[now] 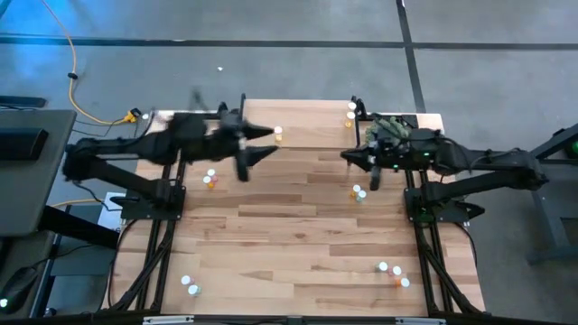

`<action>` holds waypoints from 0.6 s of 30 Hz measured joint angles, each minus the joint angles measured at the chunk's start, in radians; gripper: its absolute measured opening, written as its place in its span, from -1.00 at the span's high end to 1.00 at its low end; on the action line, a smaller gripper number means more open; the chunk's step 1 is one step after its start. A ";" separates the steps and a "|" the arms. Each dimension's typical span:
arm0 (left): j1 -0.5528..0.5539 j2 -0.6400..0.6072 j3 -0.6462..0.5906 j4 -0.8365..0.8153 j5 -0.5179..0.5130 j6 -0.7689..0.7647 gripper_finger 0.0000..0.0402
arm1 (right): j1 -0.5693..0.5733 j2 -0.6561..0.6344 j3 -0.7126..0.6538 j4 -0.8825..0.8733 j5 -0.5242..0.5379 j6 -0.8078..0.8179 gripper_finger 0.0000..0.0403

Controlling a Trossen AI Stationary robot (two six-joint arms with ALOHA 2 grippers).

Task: Pick and place medicine bottles onto shelf by color
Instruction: Put the yellow pill bottle on the shelf aligned with the other yellow pill bottles

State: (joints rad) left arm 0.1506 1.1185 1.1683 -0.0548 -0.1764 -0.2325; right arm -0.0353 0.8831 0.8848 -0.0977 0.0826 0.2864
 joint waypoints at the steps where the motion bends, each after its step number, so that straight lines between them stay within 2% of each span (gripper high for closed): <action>1: -0.015 -0.039 -0.032 0.042 -0.018 0.000 -0.26 | 0.000 0.034 0.000 0.034 0.000 -0.009 0.99; 4: -0.059 -0.137 -0.082 0.040 -0.091 0.040 -0.23 | 0.000 0.131 0.000 0.110 0.033 -0.053 0.91; 7: -0.108 -0.197 -0.111 -0.041 -0.139 0.069 -0.04 | 0.000 0.211 0.000 0.166 0.088 -0.062 0.77; 10: -0.154 -0.261 -0.147 -0.084 -0.199 0.090 0.39 | 0.000 0.281 0.000 0.189 0.141 -0.032 0.59; 12: -0.175 -0.309 -0.191 -0.063 -0.205 0.101 0.77 | 0.000 0.326 0.000 0.202 0.176 -0.026 0.45; 13: -0.179 -0.333 -0.217 -0.052 -0.205 0.100 0.88 | 0.000 0.348 0.000 0.211 0.189 -0.029 0.38; 18: -0.179 -0.432 -0.356 0.062 -0.202 0.052 0.97 | -0.013 0.469 0.000 0.313 0.235 -0.039 -0.01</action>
State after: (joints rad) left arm -0.0284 0.6864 0.8122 0.0071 -0.3784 -0.1803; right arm -0.0482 1.3520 0.8852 0.2151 0.3172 0.2476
